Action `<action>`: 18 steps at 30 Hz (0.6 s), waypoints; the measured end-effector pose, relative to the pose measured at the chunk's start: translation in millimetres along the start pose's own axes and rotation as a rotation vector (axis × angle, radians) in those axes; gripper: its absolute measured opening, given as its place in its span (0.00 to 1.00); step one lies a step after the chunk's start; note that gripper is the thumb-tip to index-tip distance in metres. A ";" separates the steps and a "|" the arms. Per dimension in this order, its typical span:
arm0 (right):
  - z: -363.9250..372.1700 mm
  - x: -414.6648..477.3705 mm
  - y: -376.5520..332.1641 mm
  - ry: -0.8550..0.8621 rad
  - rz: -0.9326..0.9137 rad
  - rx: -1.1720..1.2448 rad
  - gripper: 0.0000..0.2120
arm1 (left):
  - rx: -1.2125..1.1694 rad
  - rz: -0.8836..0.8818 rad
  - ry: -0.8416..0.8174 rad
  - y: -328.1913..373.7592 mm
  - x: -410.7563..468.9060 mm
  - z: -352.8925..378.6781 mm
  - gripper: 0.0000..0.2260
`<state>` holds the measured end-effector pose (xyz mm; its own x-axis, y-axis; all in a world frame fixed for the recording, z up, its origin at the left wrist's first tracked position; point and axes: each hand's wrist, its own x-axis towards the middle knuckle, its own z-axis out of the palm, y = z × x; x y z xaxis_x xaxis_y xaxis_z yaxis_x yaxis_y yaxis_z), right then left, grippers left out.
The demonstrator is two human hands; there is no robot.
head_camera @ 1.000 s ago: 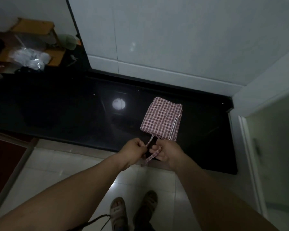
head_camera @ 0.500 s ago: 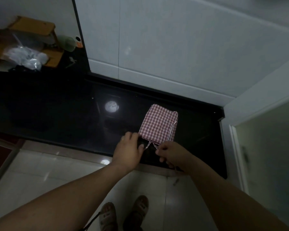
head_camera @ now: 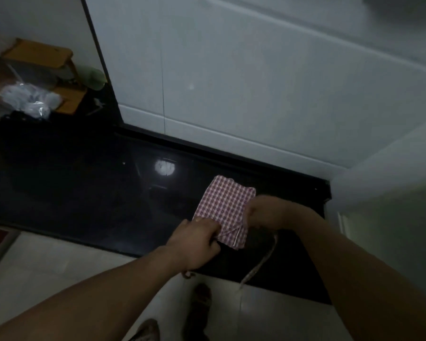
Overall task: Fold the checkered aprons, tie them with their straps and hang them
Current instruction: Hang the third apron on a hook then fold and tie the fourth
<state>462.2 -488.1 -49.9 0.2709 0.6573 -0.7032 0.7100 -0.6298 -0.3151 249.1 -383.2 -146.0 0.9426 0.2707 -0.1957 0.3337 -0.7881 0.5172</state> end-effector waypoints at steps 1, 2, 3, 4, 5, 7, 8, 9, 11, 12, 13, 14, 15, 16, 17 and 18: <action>-9.5 9.3 3.5 0.079 -0.030 0.069 0.01 | -0.017 -0.022 0.010 1.7 1.7 1.5 0.12; -19.3 21.8 8.6 0.152 -0.071 0.134 0.01 | -0.031 -0.057 0.019 3.7 6.7 1.8 0.12; -25.1 32.1 11.4 0.219 -0.100 0.153 0.01 | -0.047 -0.098 0.018 4.9 9.5 3.0 0.11; -28.0 44.6 15.4 0.298 -0.118 0.112 0.02 | -0.058 -0.138 0.019 5.3 12.2 4.2 0.11; -29.2 55.4 19.1 0.415 -0.126 0.014 0.03 | -0.067 -0.174 0.019 6.0 14.8 5.6 0.10; -28.6 76.9 30.6 0.736 -0.118 -0.227 0.08 | -0.096 -0.239 0.031 9.3 22.7 7.1 0.10; -26.5 82.7 34.4 0.865 -0.082 -0.298 0.11 | -0.116 -0.262 0.066 11.5 24.3 7.2 0.11; -25.4 84.8 35.7 0.949 -0.047 -0.321 0.13 | -0.110 -0.289 0.130 11.9 26.0 8.0 0.14; -19.1 81.7 34.2 1.029 -0.065 -0.266 0.10 | -0.052 -0.397 0.252 10.6 29.4 9.7 0.28; -14.1 78.7 31.9 0.992 -0.081 -0.195 0.06 | -0.069 -0.471 0.256 10.2 32.1 8.3 0.37; -8.6 74.2 27.1 0.856 -0.063 -0.117 0.06 | -0.121 -0.547 0.215 9.3 35.1 7.1 0.44; 0.2 76.2 25.4 0.656 -0.030 -0.044 0.11 | -0.176 -0.614 0.153 8.7 39.1 5.6 0.49; 8.8 77.8 22.8 0.443 0.027 0.063 0.15 | -0.209 -0.665 0.092 7.4 44.4 4.8 0.52; 19.9 83.8 22.1 0.286 0.085 0.207 0.16 | -0.223 -0.695 0.052 7.1 50.0 3.7 0.52; 28.3 88.7 21.0 0.200 0.146 0.353 0.15 | -0.247 -0.710 0.025 6.2 56.7 4.1 0.49; 34.8 95.0 20.9 0.189 0.197 0.486 0.16 | -0.299 -0.714 0.000 6.8 62.7 2.3 0.44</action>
<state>480.1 -453.2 -145.5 0.5118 0.5429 -0.6658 0.2647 -0.8370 -0.4789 310.4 -372.8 -156.7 0.4971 0.6574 -0.5663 0.8504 -0.2397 0.4684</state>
